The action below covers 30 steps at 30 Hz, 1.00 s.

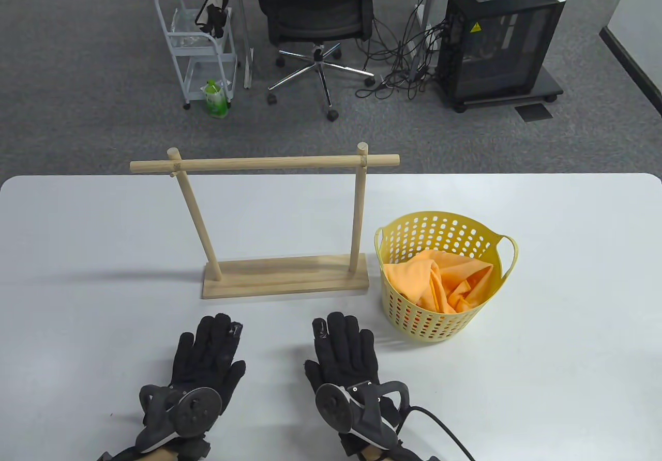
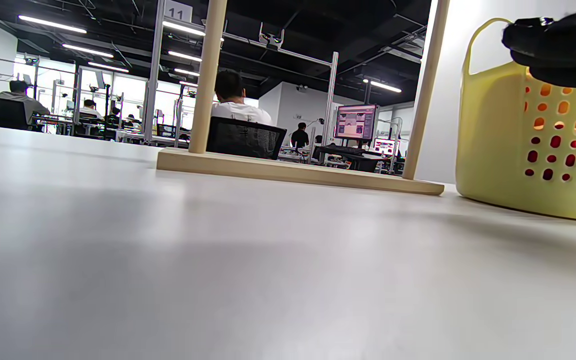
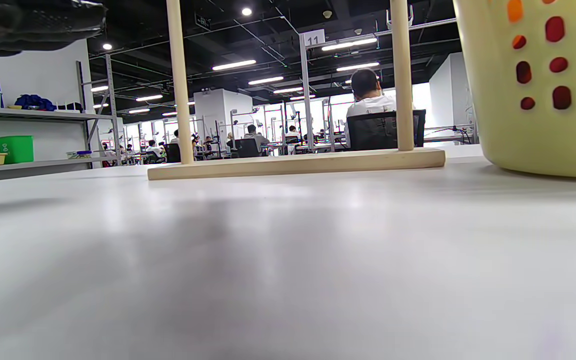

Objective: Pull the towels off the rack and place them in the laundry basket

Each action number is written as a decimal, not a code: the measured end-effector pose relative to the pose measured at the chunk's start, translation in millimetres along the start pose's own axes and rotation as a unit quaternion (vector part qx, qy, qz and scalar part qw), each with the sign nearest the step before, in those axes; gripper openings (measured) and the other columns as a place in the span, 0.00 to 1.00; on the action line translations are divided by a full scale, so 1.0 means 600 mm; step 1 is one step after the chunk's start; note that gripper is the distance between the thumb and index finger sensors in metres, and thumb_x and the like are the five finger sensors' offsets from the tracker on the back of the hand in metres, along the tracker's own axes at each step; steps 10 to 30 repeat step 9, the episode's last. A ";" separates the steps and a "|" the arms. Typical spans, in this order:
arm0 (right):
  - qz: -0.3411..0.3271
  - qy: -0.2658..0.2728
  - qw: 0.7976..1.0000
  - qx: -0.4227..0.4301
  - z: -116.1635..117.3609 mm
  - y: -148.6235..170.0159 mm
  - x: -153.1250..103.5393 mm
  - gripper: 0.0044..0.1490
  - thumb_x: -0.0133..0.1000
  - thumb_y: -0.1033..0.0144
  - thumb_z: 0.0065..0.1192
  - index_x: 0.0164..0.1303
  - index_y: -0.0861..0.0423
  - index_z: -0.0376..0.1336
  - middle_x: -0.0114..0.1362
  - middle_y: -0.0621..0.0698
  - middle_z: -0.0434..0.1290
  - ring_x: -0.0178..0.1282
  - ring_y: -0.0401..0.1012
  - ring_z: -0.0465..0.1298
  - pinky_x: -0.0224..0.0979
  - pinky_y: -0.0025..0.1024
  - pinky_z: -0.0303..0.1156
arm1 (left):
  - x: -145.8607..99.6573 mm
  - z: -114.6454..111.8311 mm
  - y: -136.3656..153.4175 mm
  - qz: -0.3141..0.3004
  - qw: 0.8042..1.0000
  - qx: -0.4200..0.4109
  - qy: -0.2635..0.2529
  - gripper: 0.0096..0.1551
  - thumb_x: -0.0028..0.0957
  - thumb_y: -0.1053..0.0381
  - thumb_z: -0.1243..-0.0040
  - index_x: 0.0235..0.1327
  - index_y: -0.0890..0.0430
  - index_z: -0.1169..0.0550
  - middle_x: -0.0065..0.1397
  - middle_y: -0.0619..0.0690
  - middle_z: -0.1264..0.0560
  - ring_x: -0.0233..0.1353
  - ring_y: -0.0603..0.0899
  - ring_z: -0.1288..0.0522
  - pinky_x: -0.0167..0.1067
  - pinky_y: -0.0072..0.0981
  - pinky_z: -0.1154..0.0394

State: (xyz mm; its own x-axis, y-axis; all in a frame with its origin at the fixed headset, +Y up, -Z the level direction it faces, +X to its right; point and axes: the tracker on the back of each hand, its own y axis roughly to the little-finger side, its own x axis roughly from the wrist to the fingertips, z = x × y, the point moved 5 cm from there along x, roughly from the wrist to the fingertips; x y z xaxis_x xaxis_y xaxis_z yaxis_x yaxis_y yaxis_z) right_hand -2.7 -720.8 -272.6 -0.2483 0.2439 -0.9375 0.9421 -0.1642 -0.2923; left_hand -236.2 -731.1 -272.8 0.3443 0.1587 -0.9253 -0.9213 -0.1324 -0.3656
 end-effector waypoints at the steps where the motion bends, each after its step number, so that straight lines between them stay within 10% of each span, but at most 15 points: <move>1: -0.001 -0.001 1.000 0.001 0.000 0.000 0.000 0.45 0.67 0.46 0.32 0.93 0.53 0.37 0.91 0.56 0.34 0.89 0.54 0.39 0.87 0.49 0.33 | 0.000 0.001 0.000 0.001 1.000 0.000 -0.001 0.37 0.76 0.40 0.73 0.96 0.52 0.55 0.97 0.52 0.61 0.92 0.61 0.64 0.85 0.57 0.67; 30: -0.001 -0.008 1.000 0.009 0.004 0.000 0.002 0.45 0.67 0.45 0.32 0.93 0.53 0.37 0.91 0.56 0.33 0.89 0.54 0.38 0.87 0.49 0.33 | 0.000 -0.001 0.003 0.008 1.000 -0.003 0.005 0.38 0.76 0.40 0.73 0.96 0.52 0.55 0.97 0.51 0.61 0.92 0.61 0.64 0.85 0.57 0.67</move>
